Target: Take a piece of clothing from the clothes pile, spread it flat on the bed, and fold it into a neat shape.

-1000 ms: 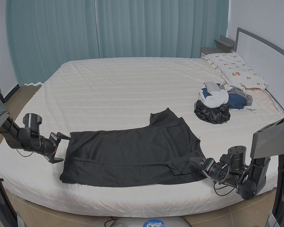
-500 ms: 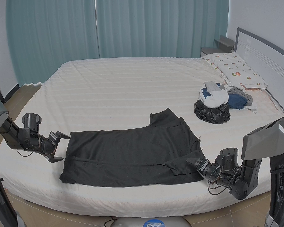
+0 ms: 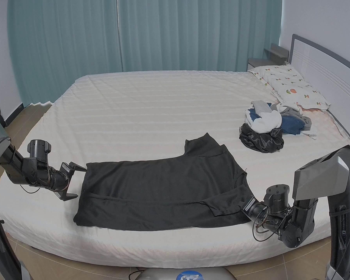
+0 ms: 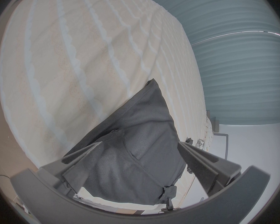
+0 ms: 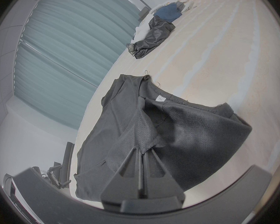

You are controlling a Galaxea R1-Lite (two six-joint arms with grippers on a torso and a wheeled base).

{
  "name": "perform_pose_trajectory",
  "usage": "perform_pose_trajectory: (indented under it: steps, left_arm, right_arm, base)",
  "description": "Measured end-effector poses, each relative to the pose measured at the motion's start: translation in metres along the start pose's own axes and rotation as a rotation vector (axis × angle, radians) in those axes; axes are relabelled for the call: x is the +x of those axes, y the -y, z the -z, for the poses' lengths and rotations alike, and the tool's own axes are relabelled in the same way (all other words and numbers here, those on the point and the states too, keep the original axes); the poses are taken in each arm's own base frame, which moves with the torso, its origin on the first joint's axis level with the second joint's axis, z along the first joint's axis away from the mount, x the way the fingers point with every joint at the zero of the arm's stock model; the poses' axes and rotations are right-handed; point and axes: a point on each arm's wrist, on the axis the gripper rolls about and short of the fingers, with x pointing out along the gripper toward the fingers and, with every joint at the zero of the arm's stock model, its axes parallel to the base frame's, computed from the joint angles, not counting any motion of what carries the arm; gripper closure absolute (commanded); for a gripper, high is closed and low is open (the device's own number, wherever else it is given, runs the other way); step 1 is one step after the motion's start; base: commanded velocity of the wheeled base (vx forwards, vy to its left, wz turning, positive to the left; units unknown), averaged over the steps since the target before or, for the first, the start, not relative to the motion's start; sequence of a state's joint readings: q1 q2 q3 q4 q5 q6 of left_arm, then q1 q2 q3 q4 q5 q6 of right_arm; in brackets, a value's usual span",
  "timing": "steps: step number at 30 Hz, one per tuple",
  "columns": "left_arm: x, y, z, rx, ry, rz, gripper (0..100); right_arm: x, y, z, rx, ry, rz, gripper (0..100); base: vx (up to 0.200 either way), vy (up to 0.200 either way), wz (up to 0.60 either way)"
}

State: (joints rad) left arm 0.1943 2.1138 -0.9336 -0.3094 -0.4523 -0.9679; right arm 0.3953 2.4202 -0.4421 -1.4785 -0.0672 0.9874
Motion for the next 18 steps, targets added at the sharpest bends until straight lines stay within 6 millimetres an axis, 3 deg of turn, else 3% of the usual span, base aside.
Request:
perform_pose_trajectory:
  steps: [18]
  left_arm:
    - [0.000,0.000,0.001,0.003,0.002,-0.003,0]
  right_arm:
    - [-0.031,-0.028,-0.012,-0.004,0.019,-0.083,100]
  base:
    - [0.000,0.000,0.00]
